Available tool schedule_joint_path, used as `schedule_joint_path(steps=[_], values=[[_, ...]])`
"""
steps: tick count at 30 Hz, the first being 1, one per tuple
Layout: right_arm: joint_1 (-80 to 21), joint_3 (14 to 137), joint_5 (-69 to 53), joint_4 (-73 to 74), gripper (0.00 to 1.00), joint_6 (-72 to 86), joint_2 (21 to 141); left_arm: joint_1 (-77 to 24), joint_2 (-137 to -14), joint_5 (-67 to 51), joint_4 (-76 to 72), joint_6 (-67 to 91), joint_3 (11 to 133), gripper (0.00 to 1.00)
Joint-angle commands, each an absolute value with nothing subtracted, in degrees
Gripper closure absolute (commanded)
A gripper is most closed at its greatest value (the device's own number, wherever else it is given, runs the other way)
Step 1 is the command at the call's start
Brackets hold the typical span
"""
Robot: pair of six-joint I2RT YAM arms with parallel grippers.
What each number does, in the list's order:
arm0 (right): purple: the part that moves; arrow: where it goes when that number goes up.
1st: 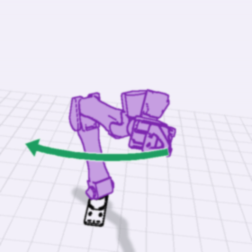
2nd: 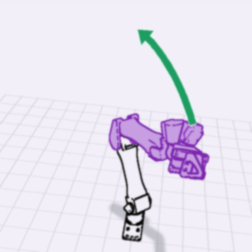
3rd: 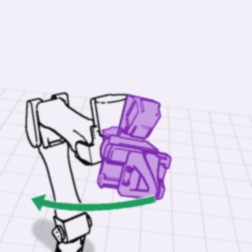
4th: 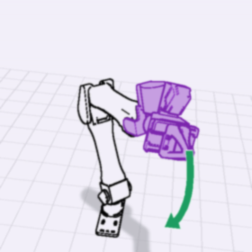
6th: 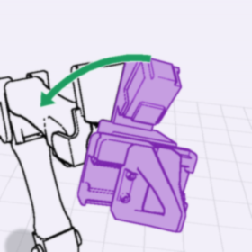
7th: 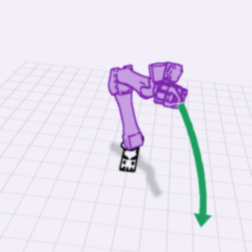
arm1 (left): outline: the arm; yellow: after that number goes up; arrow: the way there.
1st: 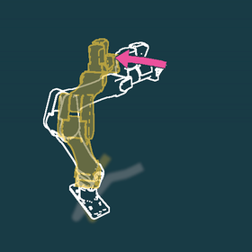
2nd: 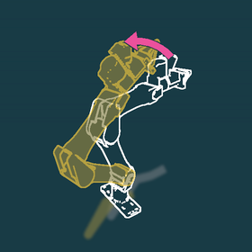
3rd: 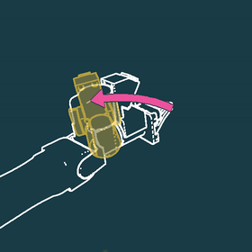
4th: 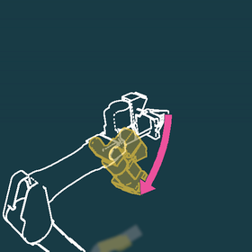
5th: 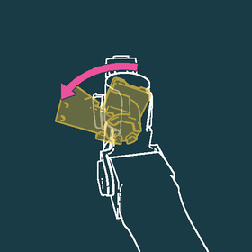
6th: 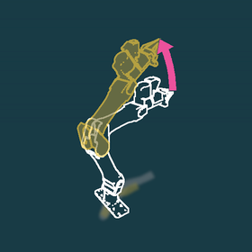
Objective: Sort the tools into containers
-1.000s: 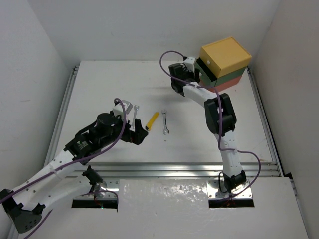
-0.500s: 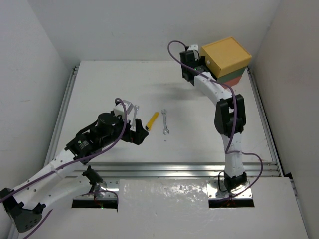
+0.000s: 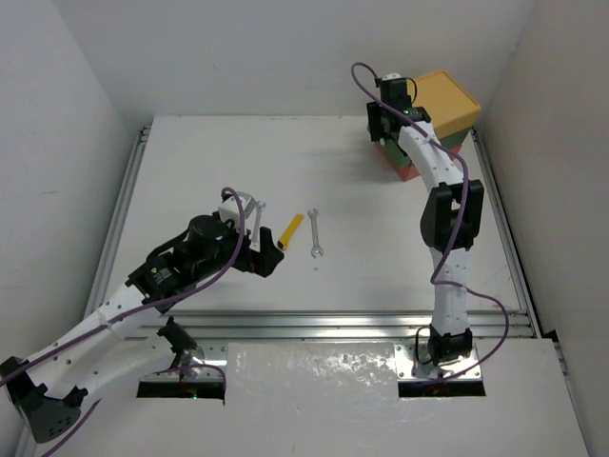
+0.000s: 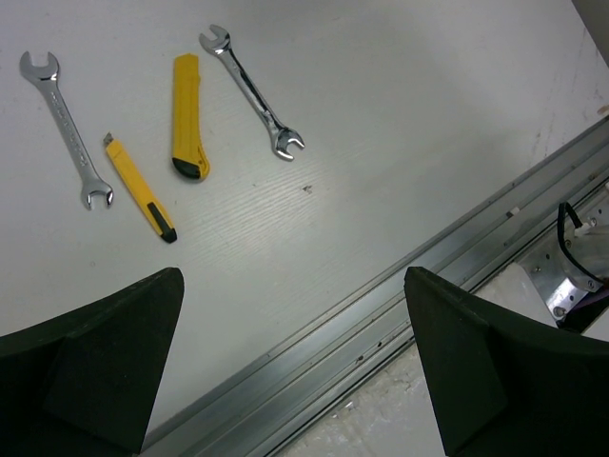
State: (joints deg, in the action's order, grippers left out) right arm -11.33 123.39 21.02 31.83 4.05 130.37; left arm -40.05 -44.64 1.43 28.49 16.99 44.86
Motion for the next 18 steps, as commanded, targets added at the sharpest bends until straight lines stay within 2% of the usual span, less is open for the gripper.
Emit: schedule_joint_path(steps=[1, 6, 9, 10, 13, 18], values=[[-10.72, 125.07, 12.86, 35.94, 0.33, 2.03, 132.45, -40.61, -45.17, 1.85, 26.28, 16.87, 44.65, 0.0], [-10.64, 125.42, 5.54, 38.14, 0.36, 1.06, 133.5, -40.69, -45.53, 2.11, 26.28, 16.96, 44.65, 0.0], [-9.76, 126.47, 1.33, 39.72, 0.42, 0.7, 133.94, -40.69, -45.7, 2.28, 26.37, 16.96, 44.65, 0.0], [-9.49, 126.56, -2.07, 40.6, 0.51, 0.53, 133.86, -40.61, -45.79, 2.29, 26.37, 16.96, 44.65, 0.0], [-8.26, 126.13, -8.94, 41.57, 0.57, 0.35, 132.98, -40.61, -45.97, 2.29, 26.37, 17.05, 44.65, 0.0], [-7.91, 125.68, -10.29, 43.32, 0.58, -2.55, 131.75, -40.61, -46.05, 2.46, 26.37, 17.05, 44.65, 0.0]])
